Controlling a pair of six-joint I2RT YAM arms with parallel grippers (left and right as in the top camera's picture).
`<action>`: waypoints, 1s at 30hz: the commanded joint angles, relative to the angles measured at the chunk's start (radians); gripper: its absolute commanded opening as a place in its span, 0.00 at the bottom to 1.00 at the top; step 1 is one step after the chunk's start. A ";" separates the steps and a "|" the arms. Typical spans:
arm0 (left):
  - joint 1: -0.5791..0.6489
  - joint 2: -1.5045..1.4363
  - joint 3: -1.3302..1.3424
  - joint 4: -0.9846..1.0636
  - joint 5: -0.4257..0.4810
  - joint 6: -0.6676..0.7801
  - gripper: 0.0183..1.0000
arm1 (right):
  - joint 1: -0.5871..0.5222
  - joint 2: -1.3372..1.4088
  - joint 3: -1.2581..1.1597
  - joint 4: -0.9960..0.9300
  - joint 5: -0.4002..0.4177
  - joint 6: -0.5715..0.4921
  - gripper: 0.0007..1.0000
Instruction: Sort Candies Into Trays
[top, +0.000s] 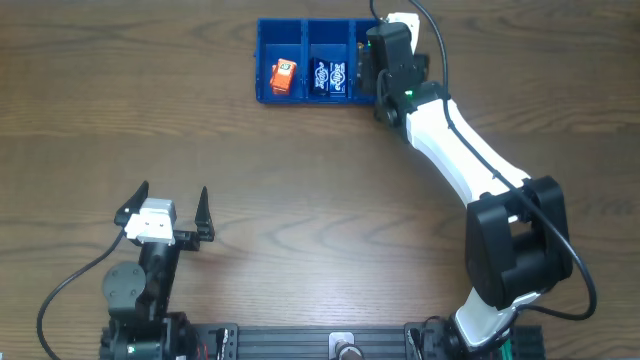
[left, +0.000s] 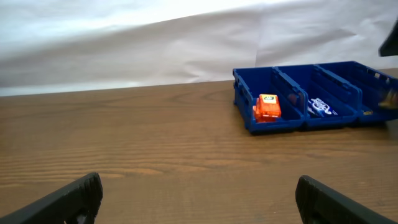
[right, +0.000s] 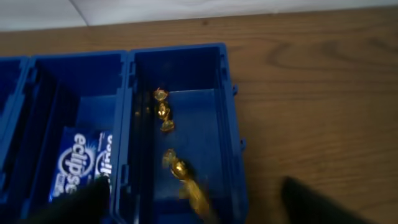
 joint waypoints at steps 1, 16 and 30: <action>0.002 -0.006 -0.021 -0.031 0.007 0.015 1.00 | 0.014 0.013 -0.002 -0.001 -0.006 -0.009 1.00; 0.002 -0.006 -0.021 -0.031 0.007 0.015 1.00 | -0.086 -0.544 -0.035 -0.339 0.071 -0.213 1.00; 0.002 -0.006 -0.021 -0.031 0.007 0.015 1.00 | -0.245 -1.353 -0.753 -0.113 -0.030 -0.213 1.00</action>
